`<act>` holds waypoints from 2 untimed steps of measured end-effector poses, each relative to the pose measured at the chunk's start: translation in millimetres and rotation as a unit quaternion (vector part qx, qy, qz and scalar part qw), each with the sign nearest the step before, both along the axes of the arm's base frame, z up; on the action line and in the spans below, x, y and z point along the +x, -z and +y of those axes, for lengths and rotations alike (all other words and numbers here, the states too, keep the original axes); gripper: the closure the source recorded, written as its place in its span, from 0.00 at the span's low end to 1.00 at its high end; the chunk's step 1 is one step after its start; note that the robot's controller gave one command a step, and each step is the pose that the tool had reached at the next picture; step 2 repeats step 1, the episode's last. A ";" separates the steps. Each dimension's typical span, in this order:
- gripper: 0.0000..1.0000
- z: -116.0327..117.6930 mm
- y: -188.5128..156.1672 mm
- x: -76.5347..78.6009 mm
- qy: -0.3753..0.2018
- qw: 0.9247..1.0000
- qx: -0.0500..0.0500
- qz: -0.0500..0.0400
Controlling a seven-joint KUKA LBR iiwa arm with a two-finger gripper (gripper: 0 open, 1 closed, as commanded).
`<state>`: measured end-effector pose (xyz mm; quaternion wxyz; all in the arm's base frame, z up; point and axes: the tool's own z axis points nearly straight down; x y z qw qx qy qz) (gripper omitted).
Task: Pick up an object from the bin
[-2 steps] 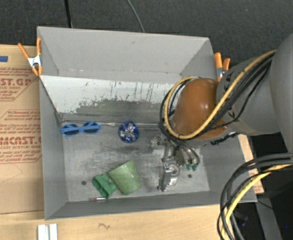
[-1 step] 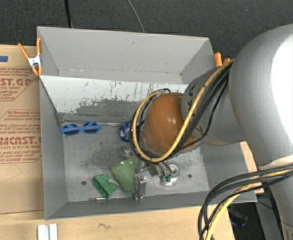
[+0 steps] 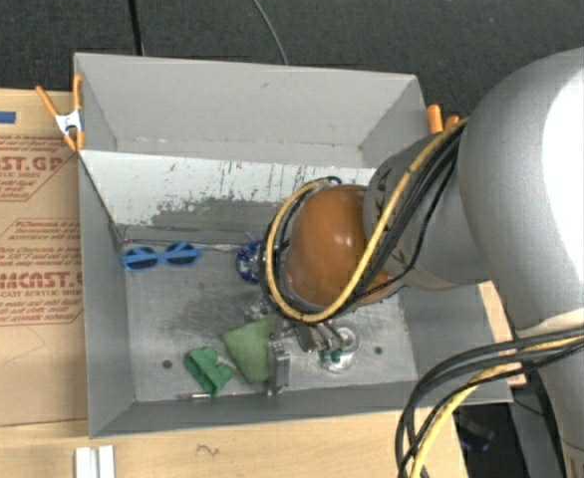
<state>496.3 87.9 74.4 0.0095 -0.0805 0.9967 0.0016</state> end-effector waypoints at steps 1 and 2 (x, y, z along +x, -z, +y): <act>1.00 -12.6 -144.5 23.6 0.007 1.000 -0.002 0.004; 1.00 -12.6 -144.5 23.6 0.007 1.000 -0.002 0.004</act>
Offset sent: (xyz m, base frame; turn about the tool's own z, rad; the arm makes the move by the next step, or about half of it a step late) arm 0.0212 -0.0131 0.1400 0.0142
